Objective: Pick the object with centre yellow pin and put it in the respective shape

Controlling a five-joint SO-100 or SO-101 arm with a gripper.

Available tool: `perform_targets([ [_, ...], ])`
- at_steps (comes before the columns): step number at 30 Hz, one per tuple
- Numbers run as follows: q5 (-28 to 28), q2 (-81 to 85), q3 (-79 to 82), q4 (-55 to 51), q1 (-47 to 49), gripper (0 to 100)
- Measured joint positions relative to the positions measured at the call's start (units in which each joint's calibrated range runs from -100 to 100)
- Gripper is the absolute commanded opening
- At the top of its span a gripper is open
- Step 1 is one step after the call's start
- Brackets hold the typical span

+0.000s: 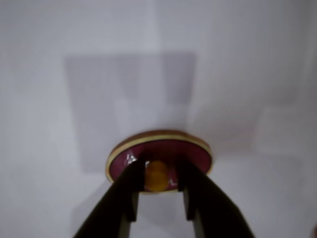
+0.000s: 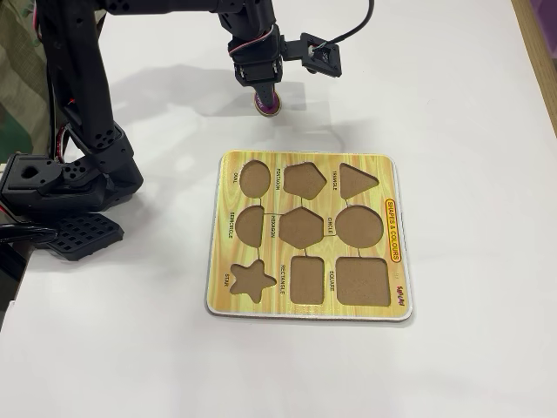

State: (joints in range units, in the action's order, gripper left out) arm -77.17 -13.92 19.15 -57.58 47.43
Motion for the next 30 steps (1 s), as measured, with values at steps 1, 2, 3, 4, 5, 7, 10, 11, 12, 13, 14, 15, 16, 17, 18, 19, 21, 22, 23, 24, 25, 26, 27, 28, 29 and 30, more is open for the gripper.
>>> perform_targets([
  [1, 0.0, 0.2, 0.2, 0.0, 0.0, 5],
  [2, 0.0, 0.5, 0.4, 0.0, 0.0, 5],
  [3, 0.0, 0.7, 0.5, 0.0, 0.0, 5],
  [4, 0.0, 0.9, 0.5, 0.0, 0.0, 5],
  [5, 0.1, 0.9, 0.5, 0.0, 0.0, 5],
  [7, 0.1, 0.9, 0.5, 0.0, 0.0, 5],
  [10, 0.2, 0.9, 0.5, 0.0, 0.0, 4],
  [11, 0.2, 0.9, 0.6, 0.0, 0.0, 4],
  [12, 0.2, 0.9, 0.7, 0.0, 0.0, 4],
  [13, 0.2, 0.9, 1.3, 0.0, 0.0, 4],
  [14, 0.3, 0.9, 1.6, 0.0, 0.0, 4],
  [15, 0.3, 0.9, 1.9, 0.0, 0.0, 4],
  [16, 0.3, 1.0, 1.9, 0.0, 0.0, 4],
  [17, 0.3, 1.0, 2.0, 0.0, 0.0, 3],
  [18, 0.3, 1.0, 2.0, 0.0, 0.0, 1],
  [19, 0.3, 1.0, 2.0, 0.1, 0.0, 1],
  [21, 0.3, 1.0, 2.1, 0.1, 0.0, 1],
  [22, 0.4, 1.0, 2.1, 0.1, 0.0, 1],
  [23, 0.4, 1.0, 2.1, 0.1, 0.0, 1],
  [24, 0.4, 1.0, 2.1, 0.1, 0.0, 1],
  [25, 0.4, 1.0, 2.1, 0.1, 0.0, 1],
  [26, 0.4, 1.0, 2.1, 0.1, 0.0, 1],
  [27, 0.4, 1.0, 2.1, 0.1, 0.0, 1],
  [28, 0.4, 1.0, 2.1, 0.1, 0.0, 1],
  [29, 0.4, 1.0, 2.1, 0.1, 0.0, 1],
  [30, 0.4, 1.2, 2.2, 0.1, -0.1, 1],
])
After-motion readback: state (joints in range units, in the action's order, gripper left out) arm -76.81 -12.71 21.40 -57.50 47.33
